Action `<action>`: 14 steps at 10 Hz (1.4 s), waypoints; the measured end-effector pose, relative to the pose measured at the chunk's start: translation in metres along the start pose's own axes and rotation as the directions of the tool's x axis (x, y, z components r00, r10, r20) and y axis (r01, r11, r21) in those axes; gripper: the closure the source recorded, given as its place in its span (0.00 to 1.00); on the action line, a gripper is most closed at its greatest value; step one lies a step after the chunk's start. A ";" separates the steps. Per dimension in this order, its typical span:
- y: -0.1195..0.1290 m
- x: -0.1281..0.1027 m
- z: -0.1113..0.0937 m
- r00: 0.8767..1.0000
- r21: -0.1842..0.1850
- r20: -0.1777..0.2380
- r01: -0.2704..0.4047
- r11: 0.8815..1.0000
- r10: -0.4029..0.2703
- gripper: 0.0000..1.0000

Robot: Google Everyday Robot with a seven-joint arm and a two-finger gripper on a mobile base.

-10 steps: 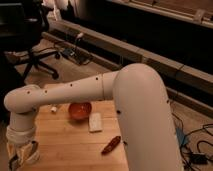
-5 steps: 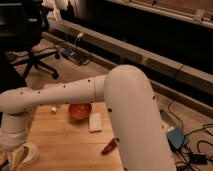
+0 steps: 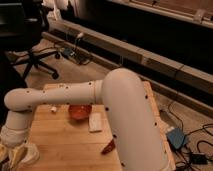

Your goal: Place the eraser in the ceramic cup

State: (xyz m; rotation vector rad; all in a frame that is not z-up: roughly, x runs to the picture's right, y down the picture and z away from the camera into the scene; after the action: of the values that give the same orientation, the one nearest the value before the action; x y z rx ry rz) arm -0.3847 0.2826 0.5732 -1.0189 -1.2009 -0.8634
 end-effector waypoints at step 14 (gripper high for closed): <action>0.002 0.023 -0.013 0.992 0.002 0.120 -0.026 1.000 0.025 0.20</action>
State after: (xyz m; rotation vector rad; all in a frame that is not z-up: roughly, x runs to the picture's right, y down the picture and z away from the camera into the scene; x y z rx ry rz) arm -0.3753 0.2711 0.5948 -1.0941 -1.2875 -0.7885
